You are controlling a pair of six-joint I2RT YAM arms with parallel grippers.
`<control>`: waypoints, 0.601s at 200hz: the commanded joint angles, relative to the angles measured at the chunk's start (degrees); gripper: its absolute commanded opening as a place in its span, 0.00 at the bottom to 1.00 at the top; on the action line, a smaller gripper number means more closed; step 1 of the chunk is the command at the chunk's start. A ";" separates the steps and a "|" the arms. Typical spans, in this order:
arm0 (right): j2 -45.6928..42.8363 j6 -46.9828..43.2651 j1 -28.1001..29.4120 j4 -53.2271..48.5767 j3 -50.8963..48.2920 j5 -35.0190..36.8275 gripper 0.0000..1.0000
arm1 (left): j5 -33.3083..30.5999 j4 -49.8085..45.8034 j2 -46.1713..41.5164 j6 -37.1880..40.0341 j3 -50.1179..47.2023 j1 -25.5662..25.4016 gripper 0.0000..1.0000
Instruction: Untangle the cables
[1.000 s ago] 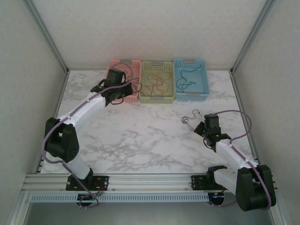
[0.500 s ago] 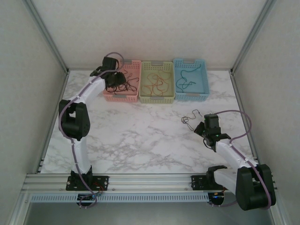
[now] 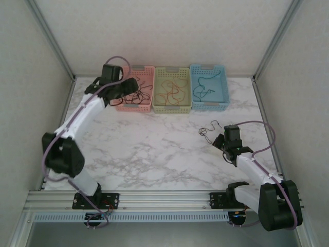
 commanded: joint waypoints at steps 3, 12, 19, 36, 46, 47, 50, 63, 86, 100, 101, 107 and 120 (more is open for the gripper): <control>-1.60 -1.03 -0.21 1.08 -0.64 -2.03 0.00 | 2.92 4.19 -8.22 0.13 -10.70 -4.37 0.71; -2.29 -1.10 -0.06 1.56 -0.83 -3.54 0.00 | 4.10 5.77 -11.48 0.12 -15.36 -6.16 0.71; -2.82 -1.16 0.10 1.74 -0.82 -5.36 0.00 | 4.74 6.69 -13.88 -0.33 -18.79 -7.40 0.71; -4.87 -0.78 0.99 2.59 -0.55 -10.21 0.00 | 7.88 8.80 -19.25 -1.69 -26.71 -9.68 0.71; -6.02 -0.61 1.71 1.82 0.57 -14.12 0.00 | 9.89 9.94 -22.38 -2.49 -31.41 -10.78 0.71; -6.14 -0.67 1.82 1.77 0.60 -14.60 0.00 | 10.08 9.96 -22.70 -2.55 -31.82 -10.85 0.71; -6.44 -0.70 2.03 1.47 0.63 -15.90 0.00 | 10.70 10.33 -23.60 -2.72 -33.17 -11.17 0.71; -7.76 -0.61 3.46 -0.18 4.99 -21.24 0.00 | 12.86 11.63 -27.94 -3.21 -38.74 -12.28 0.71; -8.84 -0.70 8.48 -4.88 12.48 -28.44 0.00 | 13.55 12.21 -34.27 -3.57 -46.20 -13.70 0.72; -8.57 -1.52 13.01 -7.52 18.09 -29.03 0.00 | 13.24 13.23 -36.90 -4.22 -49.28 -14.20 0.73; -8.51 -1.60 13.45 -7.69 18.54 -29.00 0.00 | 13.30 13.40 -36.99 -4.29 -49.41 -14.23 0.73; -8.04 -2.18 15.58 -8.96 21.11 -28.38 0.00 | 13.88 14.19 -37.68 -4.66 -50.40 -14.42 0.73; -6.52 -3.13 19.27 -11.47 26.81 -26.89 0.00 | 15.10 16.18 -38.84 -5.09 -51.27 -14.85 0.73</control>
